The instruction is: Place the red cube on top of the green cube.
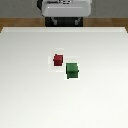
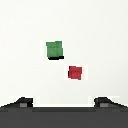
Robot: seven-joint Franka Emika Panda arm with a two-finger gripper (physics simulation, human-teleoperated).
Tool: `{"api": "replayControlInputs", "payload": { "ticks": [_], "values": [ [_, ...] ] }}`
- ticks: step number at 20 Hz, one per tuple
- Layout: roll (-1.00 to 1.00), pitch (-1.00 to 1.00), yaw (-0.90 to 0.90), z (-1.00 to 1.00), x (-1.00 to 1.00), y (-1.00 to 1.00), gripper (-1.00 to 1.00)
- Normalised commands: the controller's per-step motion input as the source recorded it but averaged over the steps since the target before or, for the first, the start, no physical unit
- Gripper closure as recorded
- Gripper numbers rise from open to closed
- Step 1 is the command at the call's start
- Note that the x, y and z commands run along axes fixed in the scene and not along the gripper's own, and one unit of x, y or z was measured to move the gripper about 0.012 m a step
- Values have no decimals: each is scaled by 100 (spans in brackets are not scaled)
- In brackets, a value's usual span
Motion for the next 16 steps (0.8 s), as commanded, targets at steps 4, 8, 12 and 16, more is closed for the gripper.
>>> {"api": "replayControlInputs", "payload": {
  "ticks": [4, 8, 12, 16],
  "values": [
    [0, 0, 0, 0, 0, 0, -100],
    [0, 0, 0, 0, 0, -25, -100],
    [0, 0, 0, 0, 0, -25, -100],
    [0, 0, 0, 0, 50, 0, -100]
  ]
}}
